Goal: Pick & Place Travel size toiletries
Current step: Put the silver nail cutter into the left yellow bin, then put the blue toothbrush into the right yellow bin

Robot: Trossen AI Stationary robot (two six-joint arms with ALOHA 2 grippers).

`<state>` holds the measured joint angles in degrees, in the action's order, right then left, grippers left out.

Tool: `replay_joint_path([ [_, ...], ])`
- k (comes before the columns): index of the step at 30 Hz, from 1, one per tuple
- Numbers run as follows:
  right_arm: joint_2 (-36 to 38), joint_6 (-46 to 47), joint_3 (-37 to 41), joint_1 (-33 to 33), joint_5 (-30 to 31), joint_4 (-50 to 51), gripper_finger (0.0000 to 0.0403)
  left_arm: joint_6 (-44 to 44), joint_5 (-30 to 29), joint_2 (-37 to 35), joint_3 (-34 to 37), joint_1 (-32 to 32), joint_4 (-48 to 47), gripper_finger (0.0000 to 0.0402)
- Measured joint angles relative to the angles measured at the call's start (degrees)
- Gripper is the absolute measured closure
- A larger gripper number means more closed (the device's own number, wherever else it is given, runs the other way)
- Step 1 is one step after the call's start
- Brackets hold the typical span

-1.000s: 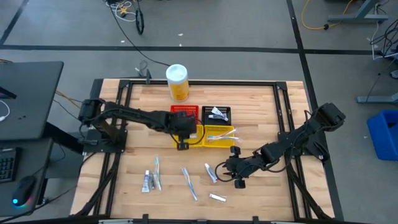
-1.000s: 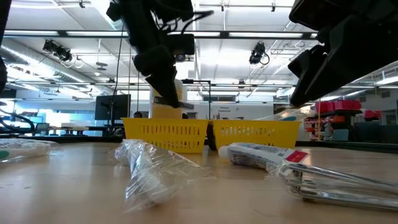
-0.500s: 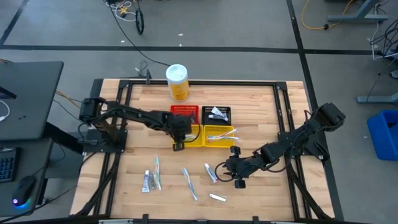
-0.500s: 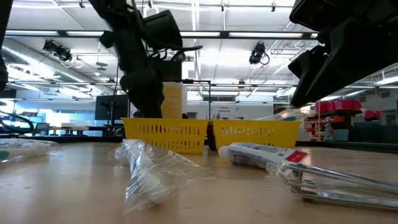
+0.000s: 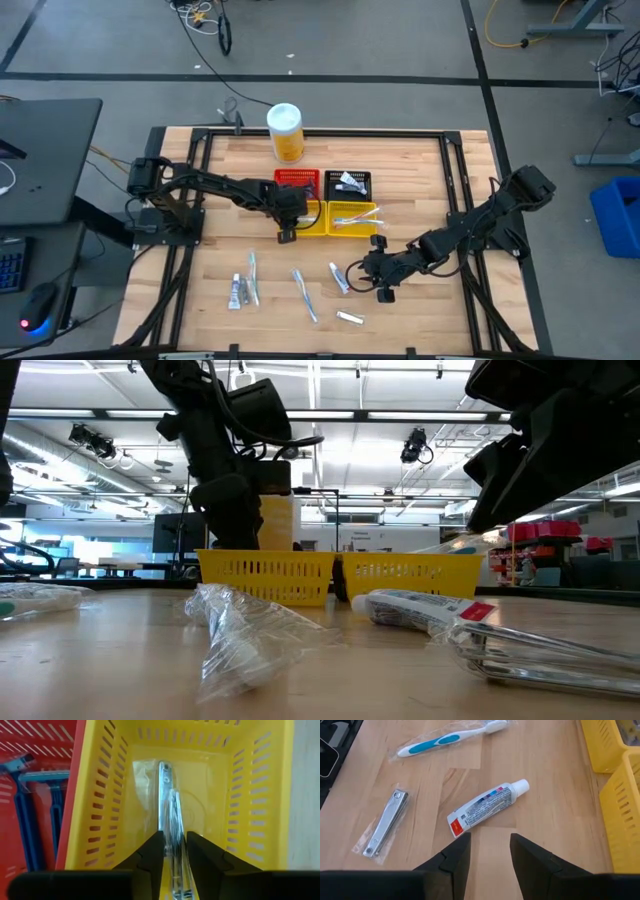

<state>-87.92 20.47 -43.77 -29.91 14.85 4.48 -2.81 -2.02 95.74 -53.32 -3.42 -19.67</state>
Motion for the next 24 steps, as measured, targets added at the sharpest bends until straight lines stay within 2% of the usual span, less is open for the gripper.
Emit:
replay_joint_path([
  [9,0.00,0.54,0.00,0.00,0.01,0.01,0.0252,-2.96,-0.04,-0.13,-1.06,0.41,-0.35,0.0290],
  [19,0.00,1.14,0.00,0.00,0.02,0.03,0.0217,-1.28,-0.04,-0.15,-9.73,3.56,-6.95,0.0290],
  [24,0.00,1.37,0.00,0.22,0.01,0.03,0.0201,-1.27,-0.07,-0.15,-12.23,6.31,-5.72,0.0290],
])
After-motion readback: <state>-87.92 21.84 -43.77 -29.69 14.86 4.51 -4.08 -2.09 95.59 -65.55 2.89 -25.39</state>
